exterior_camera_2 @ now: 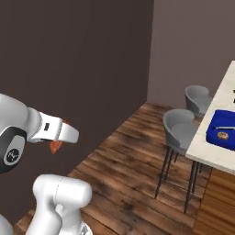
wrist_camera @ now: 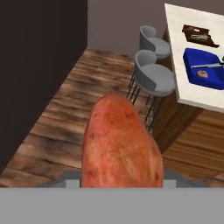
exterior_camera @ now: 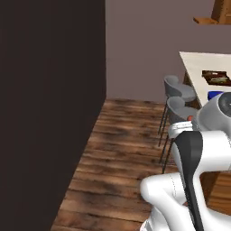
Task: Gather the sweet potato and mushroom from the fridge and place them on a tray on the dining counter. Then gather the chicken drumstick and fish from the fridge and place them on the other tray.
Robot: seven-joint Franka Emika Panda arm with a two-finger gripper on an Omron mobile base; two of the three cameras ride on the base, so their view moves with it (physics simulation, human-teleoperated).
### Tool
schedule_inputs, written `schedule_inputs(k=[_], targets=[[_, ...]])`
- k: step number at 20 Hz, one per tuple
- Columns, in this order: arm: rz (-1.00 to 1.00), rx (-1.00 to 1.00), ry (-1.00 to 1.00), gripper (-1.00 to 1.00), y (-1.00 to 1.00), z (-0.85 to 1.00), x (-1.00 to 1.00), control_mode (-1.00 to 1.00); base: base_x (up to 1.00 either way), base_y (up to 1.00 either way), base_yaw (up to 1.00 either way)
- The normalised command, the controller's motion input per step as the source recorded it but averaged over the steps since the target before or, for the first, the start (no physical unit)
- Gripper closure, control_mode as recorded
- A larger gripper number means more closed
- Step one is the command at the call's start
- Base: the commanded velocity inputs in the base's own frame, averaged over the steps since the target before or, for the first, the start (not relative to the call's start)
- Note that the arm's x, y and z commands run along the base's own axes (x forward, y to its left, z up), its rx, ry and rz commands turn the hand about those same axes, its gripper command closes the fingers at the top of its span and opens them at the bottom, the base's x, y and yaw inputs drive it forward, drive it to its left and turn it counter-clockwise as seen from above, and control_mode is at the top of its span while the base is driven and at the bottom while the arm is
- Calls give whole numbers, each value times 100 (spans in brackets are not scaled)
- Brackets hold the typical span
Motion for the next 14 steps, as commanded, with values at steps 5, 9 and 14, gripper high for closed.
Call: schedule_inputs(k=[5,9,14], targets=[[0,0,0,100,0,0,0,100,59,15,-59],[0,0,0,100,0,0,0,100,63,15,-57],[0,0,0,100,0,0,0,100,76,26,-53]])
